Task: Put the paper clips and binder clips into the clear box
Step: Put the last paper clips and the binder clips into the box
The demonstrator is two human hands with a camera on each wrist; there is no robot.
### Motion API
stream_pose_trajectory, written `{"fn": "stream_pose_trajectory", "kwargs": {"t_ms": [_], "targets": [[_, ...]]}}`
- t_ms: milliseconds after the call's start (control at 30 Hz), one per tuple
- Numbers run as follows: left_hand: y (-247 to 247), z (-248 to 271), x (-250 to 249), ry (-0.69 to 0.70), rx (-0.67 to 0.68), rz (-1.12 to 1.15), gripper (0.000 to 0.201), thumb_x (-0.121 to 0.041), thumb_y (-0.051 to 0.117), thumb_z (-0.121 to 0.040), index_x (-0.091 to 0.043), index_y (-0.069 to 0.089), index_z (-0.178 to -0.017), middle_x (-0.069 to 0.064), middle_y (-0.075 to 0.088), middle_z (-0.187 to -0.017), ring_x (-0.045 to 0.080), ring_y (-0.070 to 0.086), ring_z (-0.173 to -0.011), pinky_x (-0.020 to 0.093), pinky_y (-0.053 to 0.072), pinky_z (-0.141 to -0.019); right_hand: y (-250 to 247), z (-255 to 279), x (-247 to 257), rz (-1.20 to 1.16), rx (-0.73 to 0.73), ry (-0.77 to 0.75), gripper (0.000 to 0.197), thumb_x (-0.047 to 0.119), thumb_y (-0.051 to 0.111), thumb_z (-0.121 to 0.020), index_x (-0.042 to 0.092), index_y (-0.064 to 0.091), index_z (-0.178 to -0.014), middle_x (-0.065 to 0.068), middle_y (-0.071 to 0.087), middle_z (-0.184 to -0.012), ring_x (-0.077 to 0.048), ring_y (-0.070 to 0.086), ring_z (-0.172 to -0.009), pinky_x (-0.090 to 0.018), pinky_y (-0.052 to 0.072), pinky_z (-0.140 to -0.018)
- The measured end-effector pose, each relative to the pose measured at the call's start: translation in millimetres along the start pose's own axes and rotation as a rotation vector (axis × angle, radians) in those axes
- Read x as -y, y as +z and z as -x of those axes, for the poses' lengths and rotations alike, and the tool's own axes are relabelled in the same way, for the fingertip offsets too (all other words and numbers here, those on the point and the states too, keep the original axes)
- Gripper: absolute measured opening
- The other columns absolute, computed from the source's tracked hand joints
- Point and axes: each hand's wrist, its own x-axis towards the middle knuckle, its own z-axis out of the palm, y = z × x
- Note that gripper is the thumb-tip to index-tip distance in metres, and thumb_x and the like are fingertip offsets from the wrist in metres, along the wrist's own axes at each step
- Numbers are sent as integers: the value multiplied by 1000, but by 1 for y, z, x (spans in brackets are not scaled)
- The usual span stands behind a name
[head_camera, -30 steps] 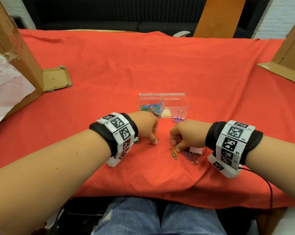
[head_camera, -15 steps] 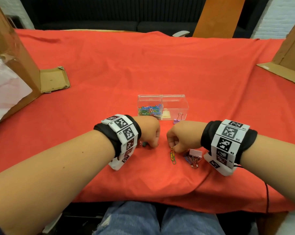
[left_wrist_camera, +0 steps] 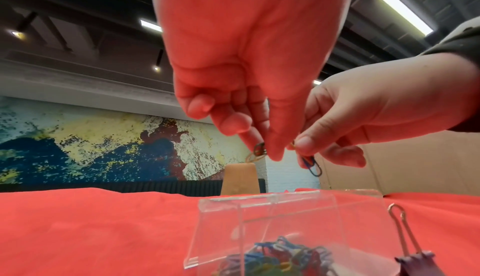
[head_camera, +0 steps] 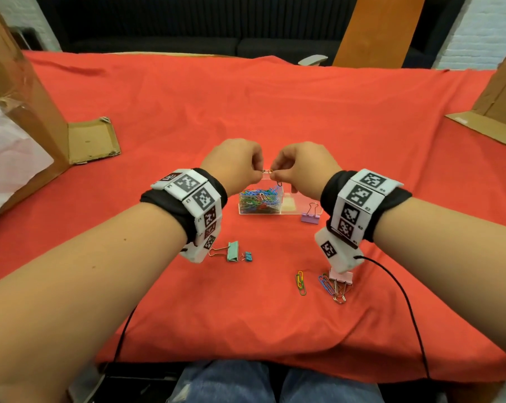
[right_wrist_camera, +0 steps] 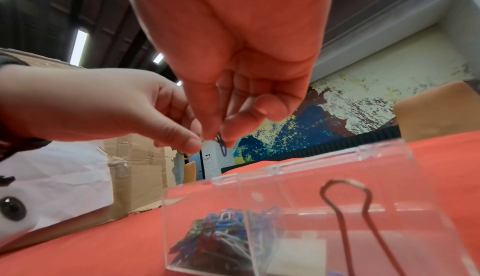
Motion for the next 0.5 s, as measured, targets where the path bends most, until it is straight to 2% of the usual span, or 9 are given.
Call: {"fn": "stream_pose_trajectory", "kwargs": {"t_ms": [67,133,200,267,300,367,433,500], "targets": [[3,-3,3,-15,12,-27,7,-20,69,-76,-18,67,-82,1,69,-85,25,65,-89,34,51,-77,5,-4,1,1,-2,-3,20,21,70,-80,29,58,-66,2,69,-72,4,52,-33,-15,45,-50],[6,-5,6,-26,24,-56,9,-24,70,-78,-18,69,-86,2,71,-92,25,64,-93,34,49,-78,7,-5,0,-1,5,2,4,22,69,-82,25,67,-80,-2,73,-84,-2,56,-45,-23,47,-63],[8,-5,7,-32,24,-73,12,-28,67,-81,-20,71,-89,1,71,-96,24,63,-96,33,46,-79,6,-4,-1,11,12,4,16,24,67,-84,20,70,-100,-2,74,-92,-15,60,-56,-23,48,-63],[9,-1,2,-18,11,-80,13,-29,65,-82,-21,71,-90,0,71,-98,23,63,-97,31,44,-77,1,0,-2,20,38,-1,26,23,65,-86,19,67,-112,2,70,-91,-17,60,-59,-16,43,-56],[10,3,-2,2,7,-82,12,-28,64,-82,-22,71,-90,0,71,-98,23,63,-96,30,43,-76,-3,4,-1,46,56,-18,26,21,65,-86,20,67,-112,4,67,-88,-15,58,-58,-15,40,-55],[12,13,-11,70,42,-87,13,-25,63,-81,-22,71,-90,0,70,-97,23,63,-95,30,45,-74,-12,17,-2,156,158,-52,18,20,66,-84,22,69,-102,8,64,-75,-14,57,-60,-20,39,-57],[16,25,-22,164,164,-76,15,-25,65,-79,-23,72,-92,-2,69,-94,22,63,-91,28,46,-72,-18,34,-4,280,364,-50,9,21,69,-80,22,71,-89,10,60,-58,-15,61,-60,-21,41,-59],[19,38,-33,278,352,-82,20,-27,69,-78,-25,72,-98,-5,66,-92,16,60,-84,25,43,-70,-16,52,-11,342,591,-3,7,26,73,-76,24,71,-82,10,61,-52,-10,59,-53,-22,42,-59]]}}
